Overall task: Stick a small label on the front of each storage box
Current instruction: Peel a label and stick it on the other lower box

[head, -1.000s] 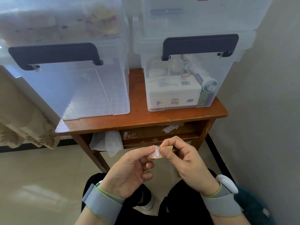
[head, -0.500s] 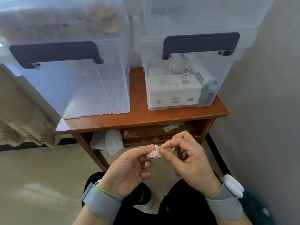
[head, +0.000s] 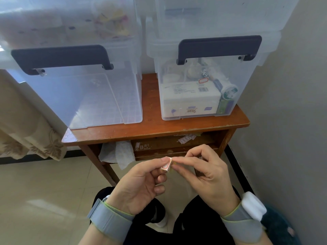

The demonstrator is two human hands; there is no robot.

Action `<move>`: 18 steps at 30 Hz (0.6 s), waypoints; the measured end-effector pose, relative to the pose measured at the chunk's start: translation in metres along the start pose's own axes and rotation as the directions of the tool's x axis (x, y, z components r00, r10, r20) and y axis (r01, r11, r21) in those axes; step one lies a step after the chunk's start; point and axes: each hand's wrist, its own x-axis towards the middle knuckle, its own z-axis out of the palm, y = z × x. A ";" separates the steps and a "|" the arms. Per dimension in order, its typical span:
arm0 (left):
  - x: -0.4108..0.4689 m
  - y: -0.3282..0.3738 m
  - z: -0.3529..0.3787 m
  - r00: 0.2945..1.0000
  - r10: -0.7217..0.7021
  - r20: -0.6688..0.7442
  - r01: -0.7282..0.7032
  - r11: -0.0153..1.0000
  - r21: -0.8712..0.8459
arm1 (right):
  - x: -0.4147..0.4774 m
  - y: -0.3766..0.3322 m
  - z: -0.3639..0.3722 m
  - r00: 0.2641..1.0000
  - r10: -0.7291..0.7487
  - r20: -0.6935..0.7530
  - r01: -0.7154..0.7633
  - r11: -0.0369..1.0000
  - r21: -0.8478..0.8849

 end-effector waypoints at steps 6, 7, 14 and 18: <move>0.000 -0.001 0.000 1.000 -0.006 0.019 0.006 1.000 -0.001 | 0.000 0.000 0.000 0.999 0.006 -0.045 -0.006 1.000 0.006; 0.000 -0.001 0.000 1.000 -0.006 0.022 0.006 1.000 -0.001 | 0.000 0.000 0.000 0.999 0.013 -0.043 -0.013 1.000 0.005; 0.002 -0.002 -0.001 1.000 -0.007 0.019 0.007 1.000 -0.002 | -0.001 -0.002 0.004 0.997 0.079 0.002 -0.079 0.997 0.027; 0.005 -0.002 -0.001 1.000 -0.005 -0.008 0.005 1.000 -0.011 | 0.001 -0.005 0.003 0.992 0.122 0.016 -0.122 0.990 0.075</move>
